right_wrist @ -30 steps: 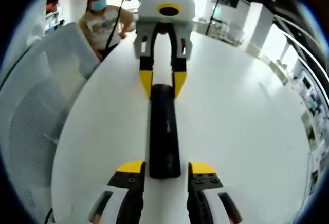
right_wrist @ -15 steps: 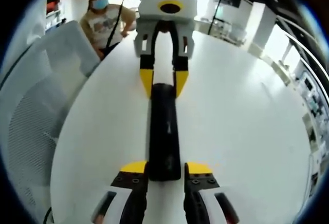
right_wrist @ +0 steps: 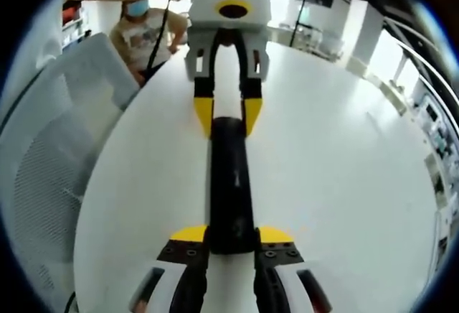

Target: Press the specified remote control buttons in sequence, fully releasing each button before pressing the next.

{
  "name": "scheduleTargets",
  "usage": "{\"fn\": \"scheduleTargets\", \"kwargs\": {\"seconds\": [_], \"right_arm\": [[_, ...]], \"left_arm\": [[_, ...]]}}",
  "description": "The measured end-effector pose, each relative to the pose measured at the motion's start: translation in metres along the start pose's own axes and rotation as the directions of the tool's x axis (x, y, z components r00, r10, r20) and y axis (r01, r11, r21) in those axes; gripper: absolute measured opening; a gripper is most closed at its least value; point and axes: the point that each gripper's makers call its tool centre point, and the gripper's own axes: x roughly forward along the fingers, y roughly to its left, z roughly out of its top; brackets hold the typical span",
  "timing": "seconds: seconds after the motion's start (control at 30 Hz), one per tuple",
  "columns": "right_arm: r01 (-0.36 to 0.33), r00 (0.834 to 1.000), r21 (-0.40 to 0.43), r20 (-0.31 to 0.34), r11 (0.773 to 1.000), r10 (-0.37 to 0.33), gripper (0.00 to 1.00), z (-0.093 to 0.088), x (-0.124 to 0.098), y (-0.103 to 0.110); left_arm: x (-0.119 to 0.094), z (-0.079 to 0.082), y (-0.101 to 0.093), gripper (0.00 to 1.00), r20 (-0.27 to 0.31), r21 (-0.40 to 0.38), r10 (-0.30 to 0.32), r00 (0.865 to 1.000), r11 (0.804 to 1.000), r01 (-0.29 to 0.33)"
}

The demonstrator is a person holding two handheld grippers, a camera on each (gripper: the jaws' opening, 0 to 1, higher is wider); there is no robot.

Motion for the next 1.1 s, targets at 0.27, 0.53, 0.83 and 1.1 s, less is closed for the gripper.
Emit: {"fn": "scheduleTargets", "kwargs": {"seconds": [0.27,0.53,0.83,1.1], "right_arm": [[-0.007,1.000,0.019,-0.006,1.000,0.007,0.20,-0.0004,0.0003,-0.0002],[-0.003,1.000,0.042,-0.013,0.999,0.004,0.19,-0.0008,0.0001,0.0001],[0.002,1.000,0.047,-0.013,0.999,-0.002,0.19,-0.0009,0.0002,-0.0001],[0.004,1.000,0.041,-0.013,0.999,-0.003,0.19,-0.0008,0.0000,-0.0002]], "left_arm": [[0.0003,-0.0003,0.0005,0.24,-0.003,0.001,0.000,1.000,1.000,0.000],[0.0004,0.0002,-0.0002,0.23,-0.005,0.003,0.004,1.000,1.000,-0.004],[0.0003,0.0003,-0.0005,0.23,0.009,-0.004,0.004,1.000,1.000,-0.004],[-0.0002,0.0006,-0.0008,0.23,0.028,-0.008,0.006,1.000,1.000,-0.006]]}}
